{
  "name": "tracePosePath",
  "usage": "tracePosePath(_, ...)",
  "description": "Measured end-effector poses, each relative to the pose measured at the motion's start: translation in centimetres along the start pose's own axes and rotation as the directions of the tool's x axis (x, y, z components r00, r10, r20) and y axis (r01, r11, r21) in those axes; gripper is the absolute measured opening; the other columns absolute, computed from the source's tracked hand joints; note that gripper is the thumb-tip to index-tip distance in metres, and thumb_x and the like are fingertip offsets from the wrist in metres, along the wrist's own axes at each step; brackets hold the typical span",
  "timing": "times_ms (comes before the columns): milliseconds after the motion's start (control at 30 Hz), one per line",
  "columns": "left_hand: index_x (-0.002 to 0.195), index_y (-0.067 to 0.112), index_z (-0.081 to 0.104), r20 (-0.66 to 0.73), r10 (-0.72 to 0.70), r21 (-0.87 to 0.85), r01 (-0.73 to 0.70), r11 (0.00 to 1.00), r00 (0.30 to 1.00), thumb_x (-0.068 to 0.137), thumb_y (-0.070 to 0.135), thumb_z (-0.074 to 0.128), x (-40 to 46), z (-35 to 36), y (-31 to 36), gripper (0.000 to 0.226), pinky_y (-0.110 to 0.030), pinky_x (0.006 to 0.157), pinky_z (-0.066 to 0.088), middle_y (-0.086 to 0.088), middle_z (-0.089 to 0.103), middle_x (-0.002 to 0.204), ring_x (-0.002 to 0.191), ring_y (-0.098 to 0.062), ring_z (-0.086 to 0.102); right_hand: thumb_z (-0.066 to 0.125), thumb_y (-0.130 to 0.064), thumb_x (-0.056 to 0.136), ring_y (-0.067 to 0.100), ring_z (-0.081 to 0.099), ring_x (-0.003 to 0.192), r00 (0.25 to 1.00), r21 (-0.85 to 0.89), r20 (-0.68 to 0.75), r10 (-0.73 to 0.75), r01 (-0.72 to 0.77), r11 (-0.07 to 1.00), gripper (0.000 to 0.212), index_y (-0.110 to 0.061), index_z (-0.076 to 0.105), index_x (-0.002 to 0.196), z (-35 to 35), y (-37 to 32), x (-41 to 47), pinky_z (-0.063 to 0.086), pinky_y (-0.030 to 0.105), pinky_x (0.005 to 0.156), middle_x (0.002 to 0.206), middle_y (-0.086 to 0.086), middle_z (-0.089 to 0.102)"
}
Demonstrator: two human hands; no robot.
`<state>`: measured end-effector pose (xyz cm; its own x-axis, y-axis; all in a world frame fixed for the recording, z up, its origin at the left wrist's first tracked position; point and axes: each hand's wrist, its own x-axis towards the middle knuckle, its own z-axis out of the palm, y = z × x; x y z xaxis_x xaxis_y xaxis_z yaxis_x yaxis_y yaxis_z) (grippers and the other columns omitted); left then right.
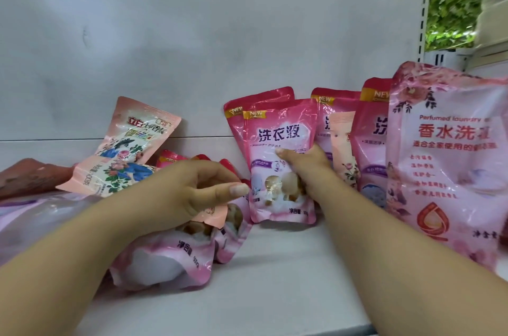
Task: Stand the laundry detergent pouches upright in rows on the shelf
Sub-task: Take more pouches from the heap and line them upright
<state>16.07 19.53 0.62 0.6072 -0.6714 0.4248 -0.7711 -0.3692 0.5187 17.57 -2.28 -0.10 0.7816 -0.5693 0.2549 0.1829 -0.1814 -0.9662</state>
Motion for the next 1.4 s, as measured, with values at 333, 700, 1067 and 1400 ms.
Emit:
tracePosePath(333, 0.079, 0.041, 0.058, -0.374, 0.062, 0.312, 0.063, 0.948, 0.925, 0.062, 0.065, 0.044, -0.7, -1.1, 1.5, 0.033, -0.006, 0.058, 0.034, 0.027, 0.051, 0.068, 0.066, 0.011, 0.050, 0.063, -0.021, 0.084, 0.021, 0.026, 0.136, 0.762, -0.344, -0.187, -0.620, 0.541, 0.768, 0.072, -0.021, 0.021, 0.143, 1.1, -2.5, -2.0, 0.029, 0.024, 0.100, 0.149, 0.007, 0.020)
tracePosePath(700, 0.127, 0.029, 0.041, -0.157, -0.404, 0.764, 0.370, 0.528, 0.901, 0.073, 0.077, 0.030, -0.2, -0.8, -0.3, 0.073, -0.031, 0.092, 0.036, -0.003, 0.053, 0.133, 0.118, -0.024, 0.050, 0.043, -0.047, 0.091, 0.029, 0.054, 0.110, 0.869, -0.505, 0.423, -0.258, 0.462, 0.729, 0.050, -0.004, 0.059, 0.110, 4.6, -2.0, -5.7, 0.041, 0.033, 0.090, 0.117, 0.014, 0.060)
tracePosePath(1067, 0.104, 0.026, 0.063, -0.277, -0.190, 0.490, 0.309, 0.815, 0.942, 0.055, 0.073, 0.055, -0.4, -1.3, 0.5, 0.069, -0.025, 0.071, 0.042, 0.004, 0.065, 0.092, 0.080, -0.013, 0.053, 0.057, -0.022, 0.088, 0.022, 0.056, 0.072, 0.851, -0.090, 0.526, 0.009, 0.045, 0.995, 0.013, -0.012, 0.061, 0.080, 4.1, -3.1, -6.1, 0.048, 0.032, 0.071, 0.084, 0.010, 0.061)
tracePosePath(1400, 0.090, 0.051, 0.046, -0.265, -0.008, 0.081, 0.031, 0.996, 0.964, 0.061, 0.065, 0.057, -0.8, -0.3, 1.5, 0.033, -0.004, 0.067, 0.042, 0.036, 0.058, 0.077, 0.075, 0.021, 0.055, 0.045, -0.008, 0.092, 0.013, 0.069, 0.061, 0.852, 0.778, 0.438, -0.287, -0.200, 0.596, 0.016, -0.002, 0.060, 0.089, 1.7, -6.1, -6.0, 0.059, 0.023, 0.058, 0.068, 0.007, 0.072)
